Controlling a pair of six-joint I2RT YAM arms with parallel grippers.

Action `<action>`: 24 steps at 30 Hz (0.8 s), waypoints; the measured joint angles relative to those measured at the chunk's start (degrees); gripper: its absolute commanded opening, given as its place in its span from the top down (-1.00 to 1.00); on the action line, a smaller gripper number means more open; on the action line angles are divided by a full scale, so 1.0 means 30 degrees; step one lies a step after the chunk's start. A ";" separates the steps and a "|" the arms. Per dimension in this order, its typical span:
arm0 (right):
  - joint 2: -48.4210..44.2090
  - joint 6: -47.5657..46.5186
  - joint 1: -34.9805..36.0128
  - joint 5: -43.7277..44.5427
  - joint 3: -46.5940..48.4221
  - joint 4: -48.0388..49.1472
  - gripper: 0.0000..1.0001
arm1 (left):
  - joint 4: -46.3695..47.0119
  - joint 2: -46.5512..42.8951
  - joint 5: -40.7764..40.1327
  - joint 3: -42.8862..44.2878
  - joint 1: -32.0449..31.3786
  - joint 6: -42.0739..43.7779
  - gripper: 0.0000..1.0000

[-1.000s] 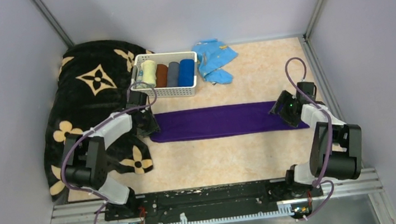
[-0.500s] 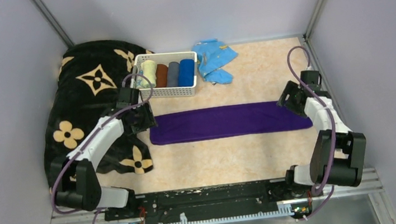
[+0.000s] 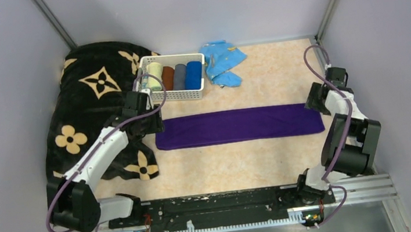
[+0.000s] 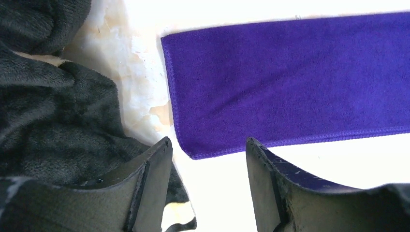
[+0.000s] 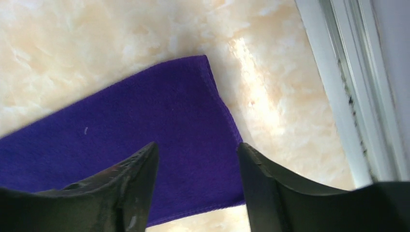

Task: Roll the towels
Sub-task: Fold the towel at the center of the board.

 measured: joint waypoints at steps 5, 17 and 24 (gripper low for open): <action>0.2412 -0.2958 0.0007 -0.0488 0.1719 -0.0503 0.00 | 0.0197 -0.0707 -0.0838 -0.0430 -0.0503 0.0284 -0.30; 0.4758 -0.5406 -0.0007 -0.0204 0.2331 -0.1566 0.02 | 0.0393 -0.1107 -0.2011 -0.0736 -0.0831 0.0495 -0.32; 0.5100 -0.5530 -0.0495 -0.0721 0.2703 -0.1858 0.02 | 0.0393 -0.1144 -0.2375 -0.0787 -0.0831 0.0503 -0.33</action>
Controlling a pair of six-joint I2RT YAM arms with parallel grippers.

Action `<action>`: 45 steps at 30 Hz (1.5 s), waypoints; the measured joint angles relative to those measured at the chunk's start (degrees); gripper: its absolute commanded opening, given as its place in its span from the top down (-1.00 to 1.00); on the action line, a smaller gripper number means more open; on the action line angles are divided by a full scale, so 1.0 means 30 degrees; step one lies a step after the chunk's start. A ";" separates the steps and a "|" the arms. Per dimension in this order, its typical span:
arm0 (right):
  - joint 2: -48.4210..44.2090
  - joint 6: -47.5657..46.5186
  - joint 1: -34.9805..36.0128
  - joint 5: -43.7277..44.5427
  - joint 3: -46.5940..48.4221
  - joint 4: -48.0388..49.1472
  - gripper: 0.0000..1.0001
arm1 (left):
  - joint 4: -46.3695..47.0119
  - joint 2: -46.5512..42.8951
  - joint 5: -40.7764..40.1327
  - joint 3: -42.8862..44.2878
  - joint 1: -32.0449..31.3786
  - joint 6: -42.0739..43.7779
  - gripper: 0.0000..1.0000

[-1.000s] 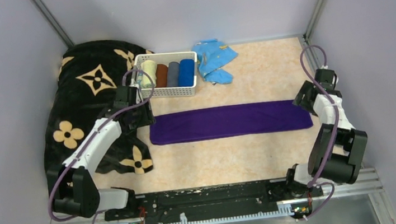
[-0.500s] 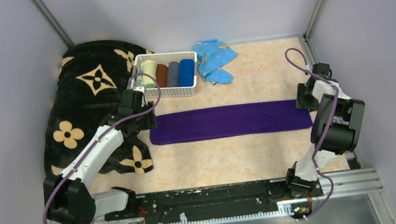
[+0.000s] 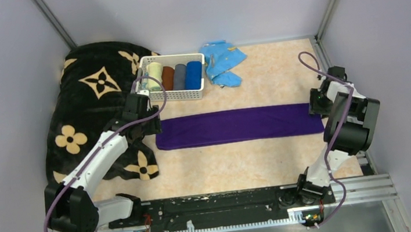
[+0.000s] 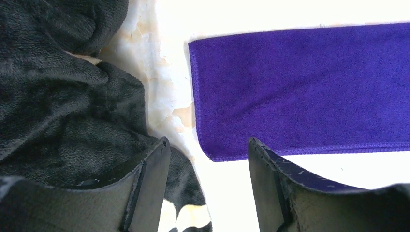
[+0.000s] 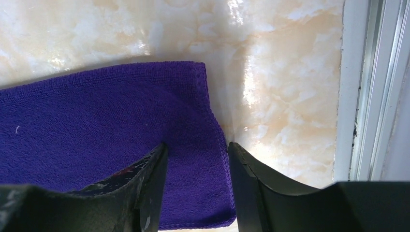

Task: Roll the towels
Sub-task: Fold the towel at the center of the board.

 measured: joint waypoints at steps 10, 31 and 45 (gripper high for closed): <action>0.0313 0.0000 -0.1268 -0.1005 0.0153 0.0029 0.13 | 0.0007 0.0000 -0.0160 -0.0015 0.0000 0.0036 -0.33; 0.2040 0.2244 -0.0984 0.4918 0.2943 -0.1384 1.00 | 0.0131 0.0109 0.0678 -0.0109 0.0816 -0.0015 -0.34; -0.0590 0.8568 0.6921 0.5785 0.3767 -0.3614 1.00 | 0.0124 0.1982 0.3883 0.0313 0.1938 -0.1129 -0.35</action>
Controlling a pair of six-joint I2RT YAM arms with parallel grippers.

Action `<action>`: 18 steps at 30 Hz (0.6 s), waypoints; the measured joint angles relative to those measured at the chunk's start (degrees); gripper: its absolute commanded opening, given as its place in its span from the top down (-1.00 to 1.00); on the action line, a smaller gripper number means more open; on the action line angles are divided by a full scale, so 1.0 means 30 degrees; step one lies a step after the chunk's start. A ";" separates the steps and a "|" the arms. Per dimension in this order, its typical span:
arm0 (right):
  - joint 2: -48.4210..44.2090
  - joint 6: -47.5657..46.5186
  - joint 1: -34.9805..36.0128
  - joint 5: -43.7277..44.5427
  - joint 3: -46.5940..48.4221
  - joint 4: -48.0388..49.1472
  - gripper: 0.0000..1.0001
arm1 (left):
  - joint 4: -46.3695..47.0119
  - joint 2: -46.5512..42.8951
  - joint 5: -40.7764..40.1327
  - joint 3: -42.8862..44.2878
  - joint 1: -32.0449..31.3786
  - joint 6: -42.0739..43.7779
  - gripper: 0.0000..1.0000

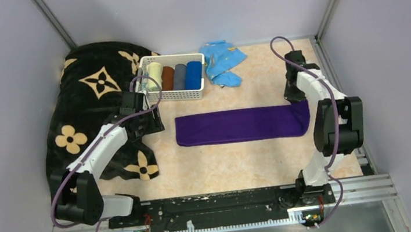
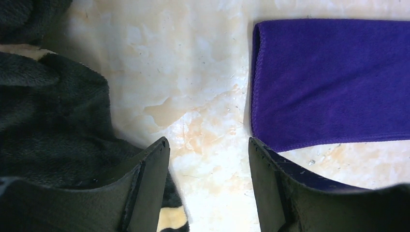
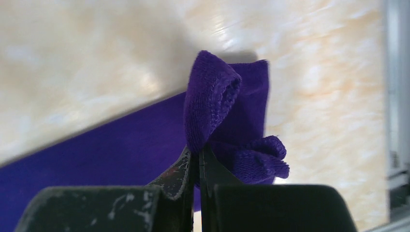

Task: Roll the towels
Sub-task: Fold the towel at the center of the board.

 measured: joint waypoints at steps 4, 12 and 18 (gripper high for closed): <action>-0.1202 0.1719 0.2084 -0.2310 -0.0437 -0.0058 1.00 | 0.0131 0.0109 0.0568 0.0044 0.0000 -0.0816 -0.34; -0.1887 0.5391 0.7832 -0.5894 -0.0131 0.1035 1.00 | 0.1224 0.1115 0.1792 -0.0284 0.0000 -0.2688 -0.29; -0.0546 0.7031 1.1234 -0.6608 0.2025 0.1574 1.00 | 0.2324 0.2586 0.3169 -0.0546 0.0000 -0.3759 -0.16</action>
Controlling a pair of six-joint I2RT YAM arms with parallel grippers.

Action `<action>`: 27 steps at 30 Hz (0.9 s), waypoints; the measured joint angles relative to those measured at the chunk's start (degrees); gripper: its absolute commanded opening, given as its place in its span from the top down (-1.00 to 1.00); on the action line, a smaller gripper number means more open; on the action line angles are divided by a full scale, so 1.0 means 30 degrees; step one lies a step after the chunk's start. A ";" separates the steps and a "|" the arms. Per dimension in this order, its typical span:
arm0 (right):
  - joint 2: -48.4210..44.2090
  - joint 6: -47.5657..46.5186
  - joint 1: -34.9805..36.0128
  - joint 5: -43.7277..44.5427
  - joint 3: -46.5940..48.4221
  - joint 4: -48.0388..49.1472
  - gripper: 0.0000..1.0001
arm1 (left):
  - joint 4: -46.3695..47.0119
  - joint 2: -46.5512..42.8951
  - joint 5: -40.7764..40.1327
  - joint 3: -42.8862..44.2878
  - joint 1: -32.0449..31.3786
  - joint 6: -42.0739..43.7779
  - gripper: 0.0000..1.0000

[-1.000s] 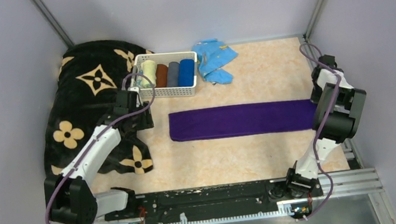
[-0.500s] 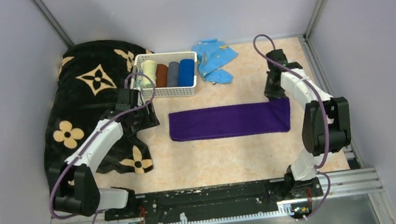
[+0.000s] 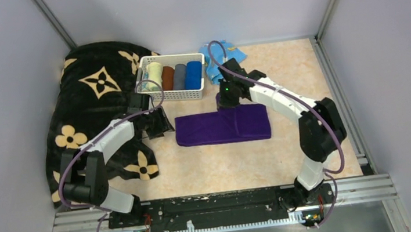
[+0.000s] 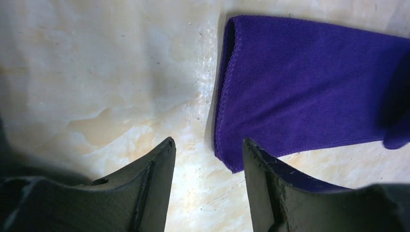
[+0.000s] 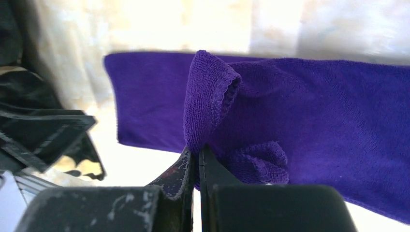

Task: Roll the towels
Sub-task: Fold the towel at the center of the board.

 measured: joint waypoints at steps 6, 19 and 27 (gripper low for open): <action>0.2244 0.1100 0.1807 -0.0138 0.1647 0.0685 1.00 | 0.1137 0.1268 0.1268 -0.0474 -0.0007 -0.0816 0.03; 0.4721 0.2390 0.3993 -0.0255 0.4262 0.0627 1.00 | 0.2849 0.2703 0.2543 -0.1056 -0.0146 -0.1610 0.40; 0.5821 0.3096 0.4823 -0.0583 0.4641 0.1086 0.98 | 0.3512 0.2769 0.2739 -0.1413 -0.0262 -0.1800 0.53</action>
